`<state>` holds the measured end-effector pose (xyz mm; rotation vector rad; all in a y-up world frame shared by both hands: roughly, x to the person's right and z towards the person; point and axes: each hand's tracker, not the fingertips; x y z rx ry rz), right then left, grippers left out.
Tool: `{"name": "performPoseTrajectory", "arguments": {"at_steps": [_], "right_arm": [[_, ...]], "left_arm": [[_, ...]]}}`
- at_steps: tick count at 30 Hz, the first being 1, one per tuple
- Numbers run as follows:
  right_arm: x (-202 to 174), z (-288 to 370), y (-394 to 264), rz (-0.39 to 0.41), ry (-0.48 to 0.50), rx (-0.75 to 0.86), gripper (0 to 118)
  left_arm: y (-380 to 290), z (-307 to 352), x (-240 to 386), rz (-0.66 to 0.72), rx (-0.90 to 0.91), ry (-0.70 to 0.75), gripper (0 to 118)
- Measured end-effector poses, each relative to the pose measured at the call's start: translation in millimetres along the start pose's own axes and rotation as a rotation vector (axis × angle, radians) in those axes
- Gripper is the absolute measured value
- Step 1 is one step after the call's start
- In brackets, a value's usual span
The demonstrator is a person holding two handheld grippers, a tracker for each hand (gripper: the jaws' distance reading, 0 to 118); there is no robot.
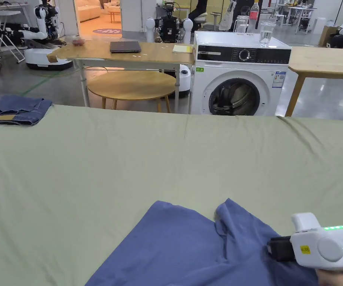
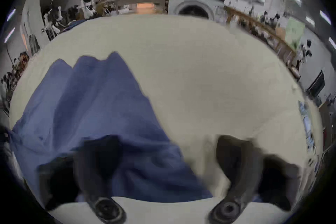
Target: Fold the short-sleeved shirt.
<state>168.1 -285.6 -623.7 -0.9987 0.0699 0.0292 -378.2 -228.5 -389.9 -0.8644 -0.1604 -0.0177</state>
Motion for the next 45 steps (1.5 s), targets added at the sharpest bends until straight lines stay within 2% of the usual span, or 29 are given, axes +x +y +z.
{"name": "performPoseTrajectory", "arguments": {"at_steps": [1,2,4,5,6,8,18,24,29,36,40,45], "right_arm": [[-5,2,-8,-0.016,0.005,0.038,79],[-9,11,-9,0.024,-0.037,0.09,78],[-13,18,-9,0.011,-0.01,0.083,56],[-14,24,-9,0.017,-0.016,0.099,25],[-15,30,-10,0.023,-0.016,0.121,2],[-23,48,-10,0.045,-0.055,0.211,2],[-41,199,5,0.09,-0.074,0.486,2],[-33,284,41,0.134,-0.12,0.621,2],[-21,354,80,0.139,-0.128,0.749,2],[-10,433,132,0.082,-0.145,0.936,2],[-5,469,165,0.067,-0.185,1.042,2],[4,506,206,0.014,-0.165,1.111,2]], "left_arm": [[0,-1,-1,0.0,-0.001,-0.001,0],[-1,0,2,-0.005,-0.004,-0.001,0],[0,-3,2,-0.018,-0.016,0.002,0],[0,-5,2,-0.02,-0.017,0.003,0],[-1,-6,1,-0.021,-0.022,0.0,0],[0,-5,2,-0.034,-0.012,0.01,0],[42,4,8,-0.052,0.086,0.059,0],[116,23,8,-0.023,0.221,0.125,0],[205,60,18,-0.013,0.315,0.152,0],[319,125,49,-0.043,0.542,0.291,0],[372,162,61,-0.031,0.657,0.348,0],[420,201,72,-0.048,0.748,0.399,0]]}}
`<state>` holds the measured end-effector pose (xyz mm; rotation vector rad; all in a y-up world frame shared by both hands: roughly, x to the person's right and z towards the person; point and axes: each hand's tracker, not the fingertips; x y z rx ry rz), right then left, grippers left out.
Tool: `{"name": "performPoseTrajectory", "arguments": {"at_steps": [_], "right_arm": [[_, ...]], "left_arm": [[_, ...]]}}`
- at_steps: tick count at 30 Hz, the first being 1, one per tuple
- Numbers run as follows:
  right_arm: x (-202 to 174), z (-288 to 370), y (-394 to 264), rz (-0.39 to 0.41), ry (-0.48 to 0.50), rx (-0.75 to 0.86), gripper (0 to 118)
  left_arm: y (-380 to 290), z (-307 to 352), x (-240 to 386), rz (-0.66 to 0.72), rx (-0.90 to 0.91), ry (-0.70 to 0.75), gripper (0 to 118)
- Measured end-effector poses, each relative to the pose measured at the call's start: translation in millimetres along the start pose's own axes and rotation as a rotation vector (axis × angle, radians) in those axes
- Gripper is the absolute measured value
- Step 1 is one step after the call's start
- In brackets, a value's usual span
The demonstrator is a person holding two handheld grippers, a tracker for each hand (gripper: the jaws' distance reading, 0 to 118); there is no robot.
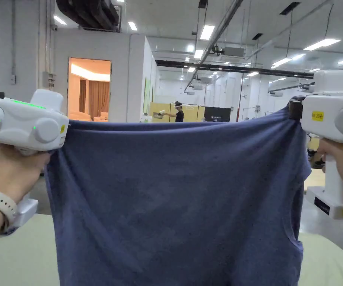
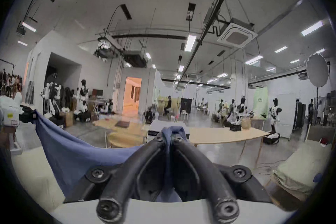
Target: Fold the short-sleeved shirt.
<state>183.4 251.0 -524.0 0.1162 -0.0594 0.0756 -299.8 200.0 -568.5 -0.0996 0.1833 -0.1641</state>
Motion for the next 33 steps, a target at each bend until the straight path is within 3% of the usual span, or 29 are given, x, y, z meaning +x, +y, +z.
{"name": "performPoseTrajectory", "arguments": {"at_steps": [7,17,22,27,33], "right_arm": [[3,-20,3,0.037,-0.033,0.018,2],[13,-24,-119,0.061,-0.065,-0.135,2],[29,23,-140,0.041,-0.039,-0.158,2],[37,102,-173,0.071,-0.024,-0.193,2],[41,197,-271,0.054,0.0,-0.347,2]], "left_arm": [[9,-4,13,-0.029,0.038,0.001,0],[-114,-33,52,-0.051,-0.113,-0.044,0],[-139,4,52,-0.045,-0.134,-0.089,0],[-182,76,41,-0.067,-0.165,-0.168,0],[-290,169,27,-0.044,-0.276,-0.232,0]]}}
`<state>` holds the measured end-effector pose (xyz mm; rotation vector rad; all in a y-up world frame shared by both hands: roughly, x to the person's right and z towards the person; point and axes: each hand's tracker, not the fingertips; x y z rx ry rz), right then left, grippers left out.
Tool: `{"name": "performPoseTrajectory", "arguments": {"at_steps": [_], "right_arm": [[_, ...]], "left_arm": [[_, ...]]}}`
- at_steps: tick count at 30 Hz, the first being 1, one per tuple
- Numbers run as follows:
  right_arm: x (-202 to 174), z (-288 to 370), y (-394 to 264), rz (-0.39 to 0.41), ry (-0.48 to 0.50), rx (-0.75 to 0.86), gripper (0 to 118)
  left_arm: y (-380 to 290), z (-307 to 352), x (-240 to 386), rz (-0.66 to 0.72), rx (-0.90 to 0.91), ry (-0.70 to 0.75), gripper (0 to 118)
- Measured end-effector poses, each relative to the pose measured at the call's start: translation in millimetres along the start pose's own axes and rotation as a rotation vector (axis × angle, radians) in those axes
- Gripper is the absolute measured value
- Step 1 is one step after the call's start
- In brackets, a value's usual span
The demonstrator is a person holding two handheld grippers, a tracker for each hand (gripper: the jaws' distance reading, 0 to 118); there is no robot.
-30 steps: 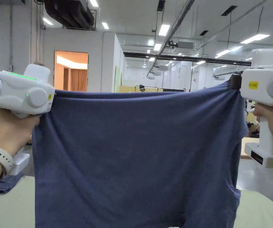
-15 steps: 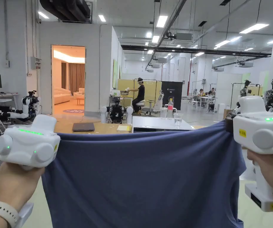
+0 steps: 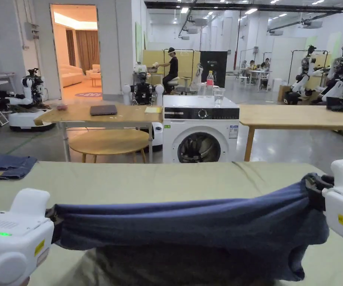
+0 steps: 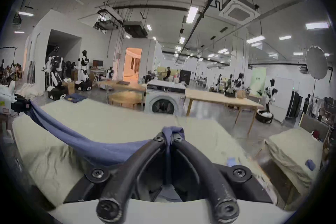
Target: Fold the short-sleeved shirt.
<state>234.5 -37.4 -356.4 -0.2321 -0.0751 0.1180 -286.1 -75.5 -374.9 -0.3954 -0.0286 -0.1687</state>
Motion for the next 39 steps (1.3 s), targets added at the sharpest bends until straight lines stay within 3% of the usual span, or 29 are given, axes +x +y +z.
{"name": "performPoseTrajectory", "arguments": {"at_steps": [4,6,8,10,11,12,14,15,16,17,18,19,24,25,26,27,28,29,32,36,39], "right_arm": [[-15,22,-110,-0.026,0.011,-0.206,2],[-26,31,-155,0.022,-0.001,-0.29,2],[-29,33,-194,-0.058,0.041,-0.397,2],[-34,36,-214,-0.09,0.024,-0.445,2],[-33,36,-217,-0.099,0.02,-0.449,5],[-33,36,-220,-0.12,0.024,-0.466,7],[-36,39,-212,-0.137,0.021,-0.482,13],[-42,39,-204,-0.13,-0.01,-0.48,34],[-49,39,-193,-0.129,-0.014,-0.47,67],[-58,43,-178,-0.136,0.018,-0.421,108],[-67,50,-165,-0.156,0.059,-0.348,118],[-77,58,-149,-0.172,0.087,-0.252,118],[-116,82,-107,-0.158,0.19,-0.097,118],[-121,87,-106,-0.124,0.181,-0.07,118],[-125,92,-106,-0.104,0.178,-0.032,102],[-128,96,-107,-0.094,0.164,0.004,63],[-131,98,-107,-0.081,0.129,0.024,2],[-134,96,-109,-0.07,0.103,0.01,0],[-133,93,-118,-0.118,0.187,-0.041,0],[-133,94,-127,-0.079,0.156,-0.049,0],[-126,93,-139,-0.097,0.154,-0.087,0]], "left_arm": [[-111,18,6,0.07,-0.189,-0.041,0],[-150,23,7,0.114,-0.272,-0.064,0],[-182,21,5,0.17,-0.346,-0.095,0],[-194,18,5,0.164,-0.381,-0.072,1],[-195,18,5,0.168,-0.37,-0.071,15],[-195,19,3,0.186,-0.361,-0.069,15],[-181,22,5,0.201,-0.331,-0.045,29],[-171,23,9,0.176,-0.306,-0.037,54],[-160,26,17,0.125,-0.254,-0.027,79],[-145,28,25,0.083,-0.206,-0.017,102],[-132,30,33,0.054,-0.157,-0.021,107],[-119,34,44,0.04,-0.107,-0.029,107],[-85,39,74,0.039,0.0,-0.071,107],[-84,41,78,0.033,0.018,-0.066,107],[-83,42,80,0.03,0.024,-0.07,100],[-84,44,80,0.033,0.029,-0.077,74],[-86,50,83,0.037,0.027,-0.085,28],[-87,49,83,0.037,0.017,-0.089,0],[-94,52,72,0.077,-0.024,-0.128,0],[-108,57,40,0.089,-0.058,-0.054,0],[-131,54,6,0.141,-0.145,-0.008,0]]}}
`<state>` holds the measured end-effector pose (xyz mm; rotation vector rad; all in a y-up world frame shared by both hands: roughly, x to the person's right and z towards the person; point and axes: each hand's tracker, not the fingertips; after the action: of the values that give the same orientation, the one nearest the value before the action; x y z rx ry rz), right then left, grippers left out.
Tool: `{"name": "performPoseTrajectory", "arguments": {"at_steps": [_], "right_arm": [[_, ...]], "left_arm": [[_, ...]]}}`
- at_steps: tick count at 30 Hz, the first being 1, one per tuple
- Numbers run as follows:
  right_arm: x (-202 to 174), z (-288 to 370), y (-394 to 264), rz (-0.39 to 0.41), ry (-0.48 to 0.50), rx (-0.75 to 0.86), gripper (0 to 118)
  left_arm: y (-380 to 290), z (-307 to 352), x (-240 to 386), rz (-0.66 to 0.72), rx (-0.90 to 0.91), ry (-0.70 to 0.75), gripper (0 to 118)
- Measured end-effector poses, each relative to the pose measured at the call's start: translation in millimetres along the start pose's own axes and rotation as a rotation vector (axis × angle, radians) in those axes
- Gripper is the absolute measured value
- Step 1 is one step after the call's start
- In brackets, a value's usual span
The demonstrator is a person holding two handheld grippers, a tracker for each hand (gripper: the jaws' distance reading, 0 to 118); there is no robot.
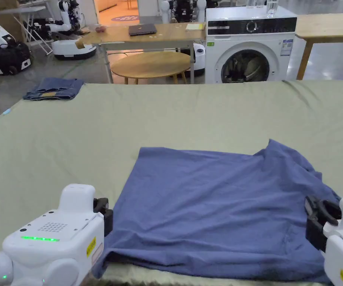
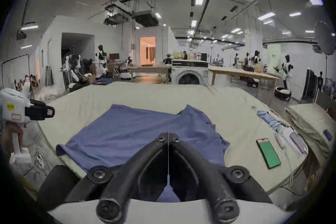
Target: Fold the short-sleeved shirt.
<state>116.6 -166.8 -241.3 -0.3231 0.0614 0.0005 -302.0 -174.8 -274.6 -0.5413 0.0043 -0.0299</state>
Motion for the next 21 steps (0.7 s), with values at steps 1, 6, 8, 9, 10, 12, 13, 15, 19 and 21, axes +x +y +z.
{"name": "performPoseTrajectory", "arguments": {"at_steps": [1,6,8,9,10,12,13,15,19,21], "right_arm": [[0,-2,-5,0.001,-0.006,-0.015,0],[13,-9,-22,-0.013,-0.033,-0.089,0],[20,-11,-26,-0.021,-0.043,-0.102,0],[24,-12,-27,-0.018,-0.055,-0.111,0],[29,-13,-29,-0.013,-0.069,-0.12,0],[42,-14,-28,-0.01,-0.105,-0.131,0],[50,-13,-28,-0.014,-0.118,-0.141,0],[64,-12,-28,-0.018,-0.154,-0.162,0],[98,-8,-34,-0.033,-0.212,-0.224,0],[114,-6,-42,-0.023,-0.241,-0.252,1]], "left_arm": [[-6,-2,-11,0.018,-0.027,0.015,0],[-38,-11,-43,0.065,-0.161,-0.067,80],[-52,-17,-40,0.006,-0.215,-0.087,118],[-55,-26,-39,-0.017,-0.22,-0.091,118],[-60,-32,-36,-0.038,-0.242,-0.093,118],[-66,-43,-28,-0.075,-0.272,-0.101,117],[-65,-45,-23,-0.076,-0.268,-0.098,114],[-66,-57,-21,-0.059,-0.297,-0.101,79],[-60,-65,-14,-0.038,-0.314,-0.093,0],[-54,-61,-10,-0.054,-0.312,-0.098,0]]}}
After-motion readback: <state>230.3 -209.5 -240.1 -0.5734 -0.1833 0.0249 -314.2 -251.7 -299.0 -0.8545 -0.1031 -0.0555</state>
